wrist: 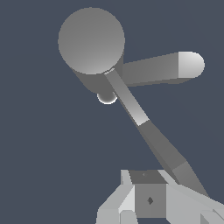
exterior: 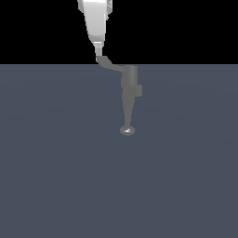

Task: Turn on the faucet by rotating a designated handle.

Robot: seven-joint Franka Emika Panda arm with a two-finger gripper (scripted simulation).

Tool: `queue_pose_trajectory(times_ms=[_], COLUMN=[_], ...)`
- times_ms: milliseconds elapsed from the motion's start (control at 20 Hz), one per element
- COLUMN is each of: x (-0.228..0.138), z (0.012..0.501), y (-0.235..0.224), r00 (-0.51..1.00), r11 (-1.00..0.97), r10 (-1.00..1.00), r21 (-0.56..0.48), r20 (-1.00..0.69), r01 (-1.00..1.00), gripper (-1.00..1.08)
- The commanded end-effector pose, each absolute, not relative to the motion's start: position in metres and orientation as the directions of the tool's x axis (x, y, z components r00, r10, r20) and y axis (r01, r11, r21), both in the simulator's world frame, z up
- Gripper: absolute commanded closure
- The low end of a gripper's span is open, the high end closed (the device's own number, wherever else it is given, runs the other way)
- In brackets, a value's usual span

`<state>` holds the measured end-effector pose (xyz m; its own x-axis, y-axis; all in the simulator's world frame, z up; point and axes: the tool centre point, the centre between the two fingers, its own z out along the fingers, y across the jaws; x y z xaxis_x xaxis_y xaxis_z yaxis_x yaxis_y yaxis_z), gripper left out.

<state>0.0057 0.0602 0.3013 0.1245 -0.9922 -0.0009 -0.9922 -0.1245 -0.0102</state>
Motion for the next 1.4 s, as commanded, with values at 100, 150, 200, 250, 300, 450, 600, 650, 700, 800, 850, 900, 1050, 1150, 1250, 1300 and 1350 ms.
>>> queue_pose_trajectory(times_ms=[100,150,200,250,300,450,600,650,700,800,850,900,1050,1150,1250,1300,1350], x=[-0.003,-0.006,-0.009,-0.011,-0.014,-0.022,-0.030,-0.032,-0.035,-0.041,-0.043,-0.046,-0.052,-0.046,-0.045,-0.045,-0.044], z=[0.301,0.301,0.301,0.301,0.300,0.300,0.300,0.299,0.299,0.299,0.299,0.299,0.298,0.302,0.301,0.301,0.301], y=[0.048,0.045,0.041,0.038,0.035,0.026,0.016,0.013,0.010,0.003,0.000,-0.003,-0.010,-0.006,-0.018,-0.024,-0.030], r00=[0.122,0.121,0.121,0.121,0.121,0.121,0.121,0.121,0.121,0.121,0.121,0.121,0.120,0.132,0.130,0.130,0.129], r11=[-0.122,-0.121,-0.121,-0.121,-0.121,-0.121,-0.121,-0.121,-0.121,-0.121,-0.121,-0.121,-0.120,-0.132,-0.130,-0.130,-0.129], r10=[-0.993,-0.993,-0.993,-0.993,-0.993,-0.993,-0.993,-0.993,-0.993,-0.993,-0.993,-0.993,-0.993,-0.991,-0.991,-0.992,-0.992], r21=[-0.009,-0.008,-0.008,-0.008,-0.007,-0.006,-0.005,-0.004,-0.004,-0.003,-0.002,-0.002,-0.001,-0.010,-0.008,-0.008,-0.007], r20=[-0.001,-0.001,-0.001,-0.001,-0.001,-0.001,-0.001,0.000,0.000,0.000,0.000,0.000,0.000,-0.001,-0.001,-0.001,-0.001], r01=[-0.993,-0.993,-0.993,-0.993,-0.993,-0.993,-0.993,-0.993,-0.993,-0.993,-0.993,-0.993,-0.993,-0.991,-0.991,-0.992,-0.992], gripper=[1.08,1.08,1.08,1.08,1.08,1.08,1.08,1.08,1.08,1.08,1.08,1.08,1.08,1.08,1.08,1.08,1.08])
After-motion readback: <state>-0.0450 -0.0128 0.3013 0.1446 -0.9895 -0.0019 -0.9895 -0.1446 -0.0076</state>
